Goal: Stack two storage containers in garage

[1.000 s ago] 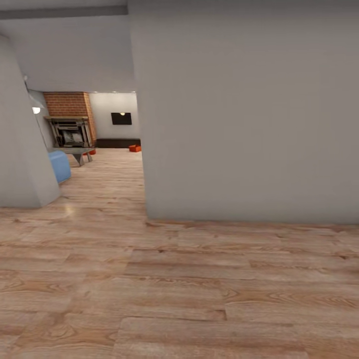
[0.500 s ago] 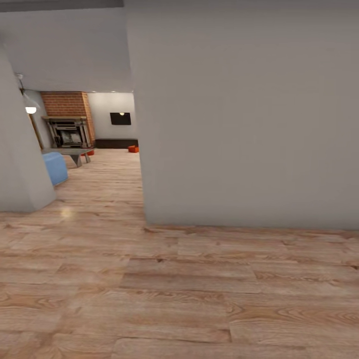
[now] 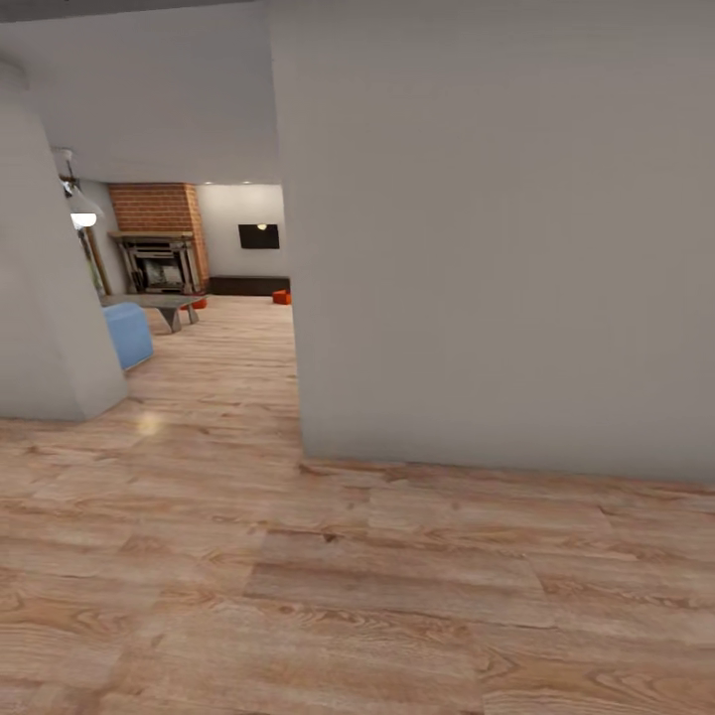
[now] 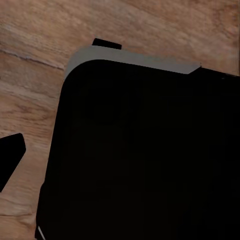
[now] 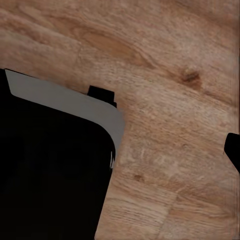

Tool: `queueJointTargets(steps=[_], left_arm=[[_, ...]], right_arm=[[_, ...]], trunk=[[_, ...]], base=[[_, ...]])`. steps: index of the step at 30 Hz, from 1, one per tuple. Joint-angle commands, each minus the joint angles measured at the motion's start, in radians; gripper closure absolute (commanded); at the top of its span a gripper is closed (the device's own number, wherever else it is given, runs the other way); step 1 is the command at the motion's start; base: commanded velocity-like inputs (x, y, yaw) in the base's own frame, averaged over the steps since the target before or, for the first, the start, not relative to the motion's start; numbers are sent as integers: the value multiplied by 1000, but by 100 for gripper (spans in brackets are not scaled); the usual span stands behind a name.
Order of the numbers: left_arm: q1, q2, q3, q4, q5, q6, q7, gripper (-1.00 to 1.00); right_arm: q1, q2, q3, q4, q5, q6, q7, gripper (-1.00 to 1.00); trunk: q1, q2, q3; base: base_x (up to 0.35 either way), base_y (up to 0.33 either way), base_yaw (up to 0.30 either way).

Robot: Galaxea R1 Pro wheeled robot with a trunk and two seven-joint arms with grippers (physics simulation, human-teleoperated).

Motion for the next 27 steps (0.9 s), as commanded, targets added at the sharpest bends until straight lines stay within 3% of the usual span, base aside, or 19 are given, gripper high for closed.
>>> queueJointTargets(steps=[1,27], left_arm=[[0,-1,0,0,5,-2,1,-100],[0,1,0,0,6,-3,1,-100]], right_arm=[[-1,1,9,3,-8,-7,0,-100],[-1,0,9,3,-8,-7,0,-100]], trunk=[[1,0,-1],[1,0,-1]], base=[[323,0,263],[323,0,269]])
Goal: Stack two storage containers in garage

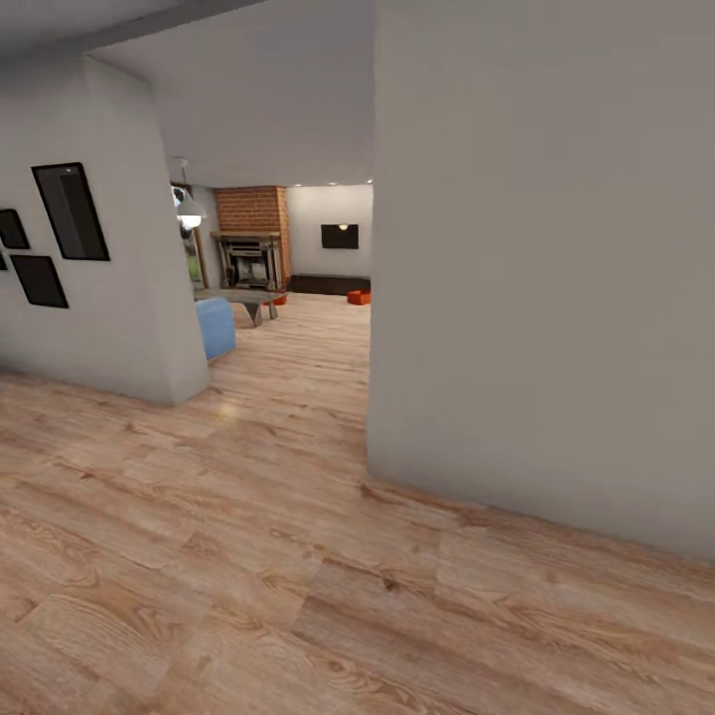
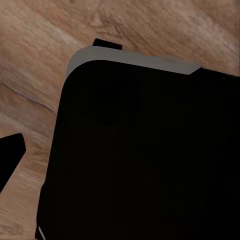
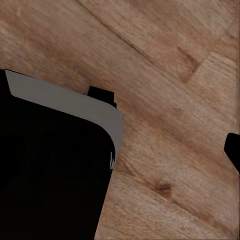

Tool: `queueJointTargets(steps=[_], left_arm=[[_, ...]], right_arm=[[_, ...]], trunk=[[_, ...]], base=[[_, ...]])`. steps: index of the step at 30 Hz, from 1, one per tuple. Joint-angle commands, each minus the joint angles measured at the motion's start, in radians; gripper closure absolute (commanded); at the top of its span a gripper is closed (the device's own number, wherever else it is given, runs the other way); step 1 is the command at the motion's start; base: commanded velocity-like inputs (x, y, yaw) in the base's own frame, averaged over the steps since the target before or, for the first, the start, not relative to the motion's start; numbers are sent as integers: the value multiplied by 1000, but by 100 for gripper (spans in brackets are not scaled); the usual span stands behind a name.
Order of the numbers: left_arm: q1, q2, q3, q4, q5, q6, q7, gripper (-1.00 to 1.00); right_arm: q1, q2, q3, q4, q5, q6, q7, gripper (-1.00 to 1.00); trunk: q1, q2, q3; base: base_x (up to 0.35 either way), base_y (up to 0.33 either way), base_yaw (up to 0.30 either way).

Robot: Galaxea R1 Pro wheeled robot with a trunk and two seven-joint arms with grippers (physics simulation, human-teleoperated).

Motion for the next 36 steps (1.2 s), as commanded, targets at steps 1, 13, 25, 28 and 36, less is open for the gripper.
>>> queueJointTargets(steps=[1,13,25,28,36], left_arm=[[0,0,0,0,5,-2,1,-100],[0,0,0,0,4,-2,1,-100],[0,-1,0,0,4,-2,1,-100],[0,-1,0,0,4,-2,1,-100],[0,0,0,0,4,-2,1,-100]], right_arm=[[-1,1,9,3,-9,-6,0,-100],[-1,0,9,3,-9,-6,-1,-100],[-1,2,9,3,-9,-6,0,-100],[-1,2,9,3,-9,-6,0,-100],[-1,2,9,3,-9,-6,0,-100]], trunk=[[1,0,-1],[1,0,-1],[1,0,-1],[1,0,-1],[1,0,-1]], base=[[323,0,269],[323,0,269],[323,0,269],[323,0,269],[323,0,269]])
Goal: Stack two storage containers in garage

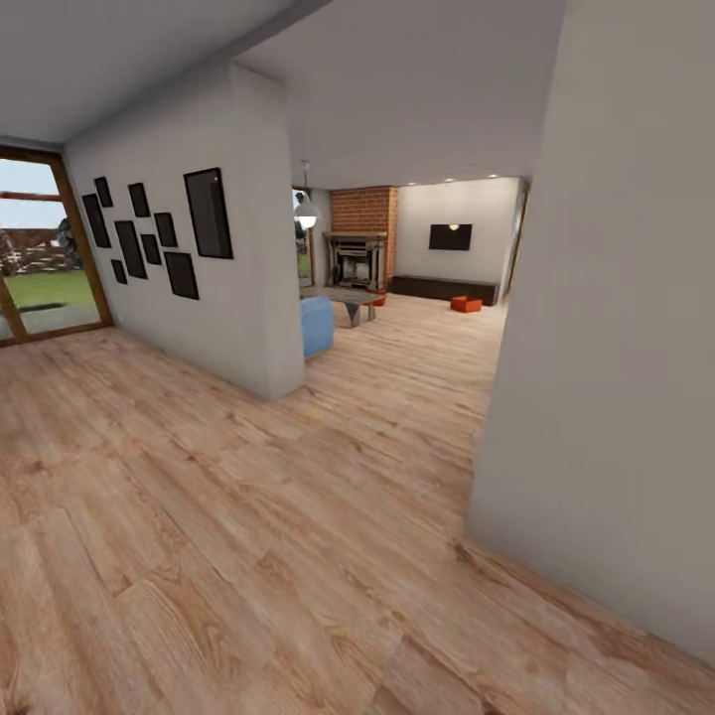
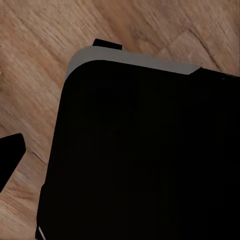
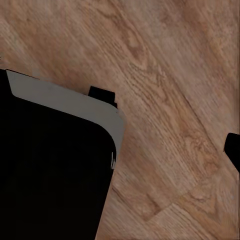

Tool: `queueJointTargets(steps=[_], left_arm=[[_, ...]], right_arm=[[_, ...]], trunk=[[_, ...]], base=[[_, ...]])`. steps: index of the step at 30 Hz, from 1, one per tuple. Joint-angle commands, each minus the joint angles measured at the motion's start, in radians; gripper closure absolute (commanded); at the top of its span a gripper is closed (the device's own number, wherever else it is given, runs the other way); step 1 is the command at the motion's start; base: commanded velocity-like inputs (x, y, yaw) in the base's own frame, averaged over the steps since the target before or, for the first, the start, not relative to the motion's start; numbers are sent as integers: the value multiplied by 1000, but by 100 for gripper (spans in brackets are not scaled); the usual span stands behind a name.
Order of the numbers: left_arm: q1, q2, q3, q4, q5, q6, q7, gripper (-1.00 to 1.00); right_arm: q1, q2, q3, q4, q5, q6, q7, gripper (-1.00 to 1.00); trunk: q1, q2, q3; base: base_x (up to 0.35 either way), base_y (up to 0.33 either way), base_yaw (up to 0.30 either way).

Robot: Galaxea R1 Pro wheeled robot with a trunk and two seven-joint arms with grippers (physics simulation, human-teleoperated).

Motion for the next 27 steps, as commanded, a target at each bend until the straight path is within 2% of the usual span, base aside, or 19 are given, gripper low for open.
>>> queueJointTargets(steps=[1,18,27], left_arm=[[0,0,0,0,5,-2,1,-100],[0,-1,0,0,5,-2,1,-100],[0,-2,0,0,5,-2,1,-100]], right_arm=[[-1,1,9,3,-9,-6,-1,-100],[-1,0,8,3,-9,-6,-1,-100],[-1,-1,8,3,-9,-6,-1,-100]], trunk=[[1,0,-1],[1,0,-1],[1,0,-1]], base=[[323,0,269],[323,0,265],[323,0,20]])
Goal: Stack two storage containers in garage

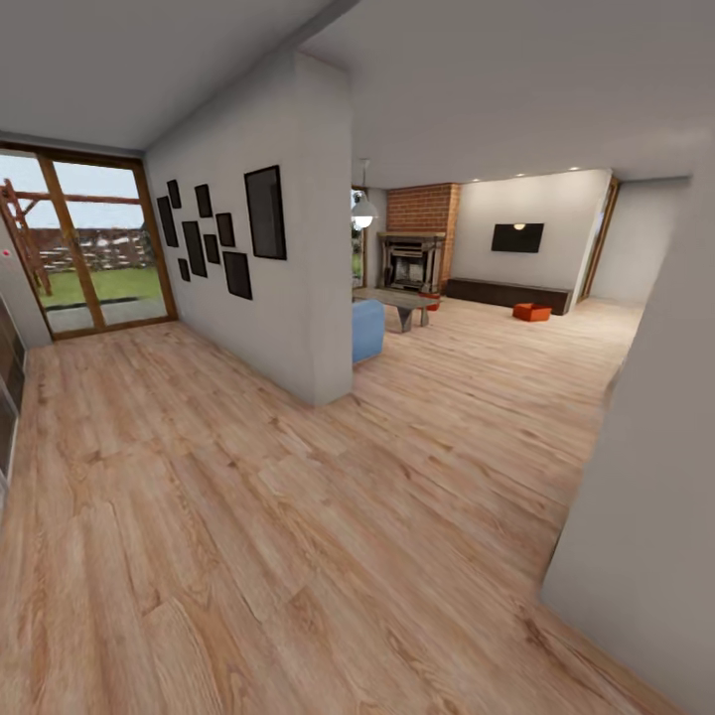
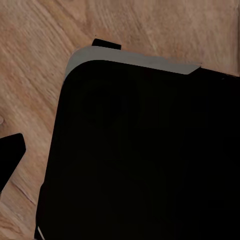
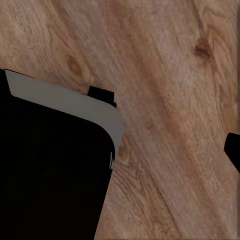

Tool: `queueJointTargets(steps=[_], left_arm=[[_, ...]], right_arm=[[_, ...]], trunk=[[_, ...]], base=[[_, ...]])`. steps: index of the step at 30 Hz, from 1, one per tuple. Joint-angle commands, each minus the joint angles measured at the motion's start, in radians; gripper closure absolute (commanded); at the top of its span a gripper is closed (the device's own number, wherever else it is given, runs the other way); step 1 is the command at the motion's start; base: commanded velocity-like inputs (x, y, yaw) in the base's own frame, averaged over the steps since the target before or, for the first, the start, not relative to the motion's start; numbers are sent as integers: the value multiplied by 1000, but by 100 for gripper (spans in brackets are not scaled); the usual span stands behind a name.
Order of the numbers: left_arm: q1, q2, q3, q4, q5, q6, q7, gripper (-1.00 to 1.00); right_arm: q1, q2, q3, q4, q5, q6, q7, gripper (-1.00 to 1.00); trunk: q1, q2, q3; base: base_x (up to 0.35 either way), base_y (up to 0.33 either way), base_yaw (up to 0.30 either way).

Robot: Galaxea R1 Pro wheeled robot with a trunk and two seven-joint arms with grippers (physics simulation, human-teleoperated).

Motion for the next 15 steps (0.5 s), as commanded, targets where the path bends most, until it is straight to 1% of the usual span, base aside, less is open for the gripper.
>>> queueJointTargets(steps=[1,15], left_arm=[[0,0,0,0,5,-2,1,-100],[0,0,0,0,4,-2,1,-100]], right_arm=[[-1,1,8,3,-9,-6,-1,-100],[-1,2,8,3,-9,-6,0,-100]], trunk=[[1,0,-1],[1,0,-1]], base=[[323,0,1],[323,0,0]])
